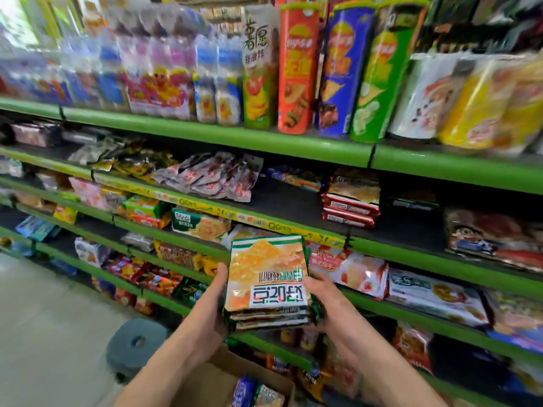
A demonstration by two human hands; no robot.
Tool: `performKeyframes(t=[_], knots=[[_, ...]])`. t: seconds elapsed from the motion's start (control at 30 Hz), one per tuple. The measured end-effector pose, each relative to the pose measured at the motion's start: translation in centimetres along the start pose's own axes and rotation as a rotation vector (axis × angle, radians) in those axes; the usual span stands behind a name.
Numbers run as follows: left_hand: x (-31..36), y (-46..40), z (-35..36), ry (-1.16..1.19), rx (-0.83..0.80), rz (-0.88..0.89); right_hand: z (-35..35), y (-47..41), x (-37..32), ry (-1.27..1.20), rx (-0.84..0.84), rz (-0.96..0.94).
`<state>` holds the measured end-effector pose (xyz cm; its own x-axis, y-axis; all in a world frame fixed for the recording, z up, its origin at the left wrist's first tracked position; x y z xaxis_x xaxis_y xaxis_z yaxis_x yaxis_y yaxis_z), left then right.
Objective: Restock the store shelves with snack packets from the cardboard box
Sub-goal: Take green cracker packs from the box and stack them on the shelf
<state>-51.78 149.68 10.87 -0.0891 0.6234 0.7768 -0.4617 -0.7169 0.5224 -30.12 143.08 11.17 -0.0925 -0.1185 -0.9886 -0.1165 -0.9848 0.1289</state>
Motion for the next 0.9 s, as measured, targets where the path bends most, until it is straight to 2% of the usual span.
performKeyframes(t=[0.23,0.4,0.67,0.9], knots=[[-2.3,-0.3,8.2,0.087,-0.133,0.024,-8.3,2.7,-2.0,0.026,-0.042,-0.008],[-2.1,-0.6,11.4,0.113,-0.062,0.048,-9.9,2.6,-4.0,-0.021,-0.047,-0.077],[5.0,-2.0,9.7,0.147,0.162,0.082,-6.5,-4.5,-6.9,-0.057,-0.122,-0.141],[13.3,-6.7,8.1,0.014,0.167,0.091,-2.9,-11.8,-8.9,-0.074,-0.087,-0.179]])
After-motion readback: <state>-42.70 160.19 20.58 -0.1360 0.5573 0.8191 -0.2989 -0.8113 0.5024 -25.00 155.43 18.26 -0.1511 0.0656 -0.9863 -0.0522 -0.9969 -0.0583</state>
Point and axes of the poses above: each hand's wrist, its own y-axis away from the middle knuckle, its own z-axis out of the palm, x = y × z, the point moved 1 cm from there along -y, towards the middle knuckle, and after that the axes turned 11 degrees about -z, right-handed, at the moved point
